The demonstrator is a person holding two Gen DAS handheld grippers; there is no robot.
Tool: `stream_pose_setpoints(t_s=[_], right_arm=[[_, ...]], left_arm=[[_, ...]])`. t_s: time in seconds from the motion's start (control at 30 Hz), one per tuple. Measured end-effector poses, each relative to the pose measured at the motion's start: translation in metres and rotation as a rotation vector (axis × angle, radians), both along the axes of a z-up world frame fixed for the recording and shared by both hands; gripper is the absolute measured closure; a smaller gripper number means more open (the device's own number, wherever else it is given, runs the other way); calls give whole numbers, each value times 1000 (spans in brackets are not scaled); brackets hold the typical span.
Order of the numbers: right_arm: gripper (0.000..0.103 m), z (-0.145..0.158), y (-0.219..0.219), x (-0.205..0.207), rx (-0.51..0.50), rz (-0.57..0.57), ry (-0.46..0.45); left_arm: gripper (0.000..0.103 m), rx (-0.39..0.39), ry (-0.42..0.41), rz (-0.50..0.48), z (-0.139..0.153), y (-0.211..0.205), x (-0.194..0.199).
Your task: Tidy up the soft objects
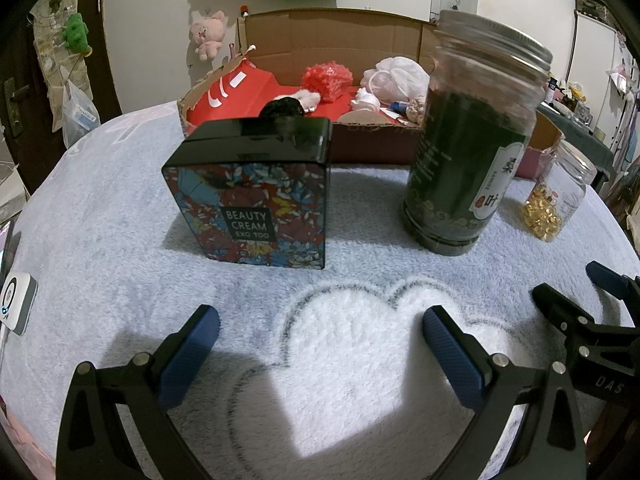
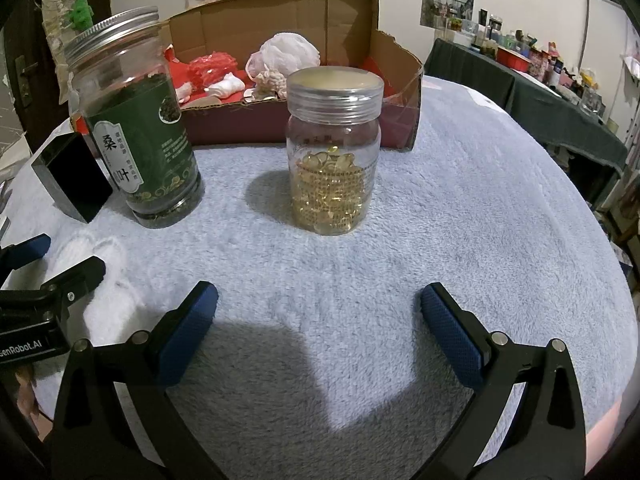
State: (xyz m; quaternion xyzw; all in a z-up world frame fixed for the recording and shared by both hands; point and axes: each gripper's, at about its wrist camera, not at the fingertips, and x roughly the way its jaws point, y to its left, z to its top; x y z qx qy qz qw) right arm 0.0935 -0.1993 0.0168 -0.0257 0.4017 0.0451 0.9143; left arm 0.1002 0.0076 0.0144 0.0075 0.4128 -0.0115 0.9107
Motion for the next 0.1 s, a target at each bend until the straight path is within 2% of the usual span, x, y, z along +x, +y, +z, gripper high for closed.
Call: stream_pose_setpoints(t_s=[0.1], right_arm=[[0, 0, 0, 0, 0, 0, 0]], left_arm=[[0, -1, 0, 0, 0, 0, 0]])
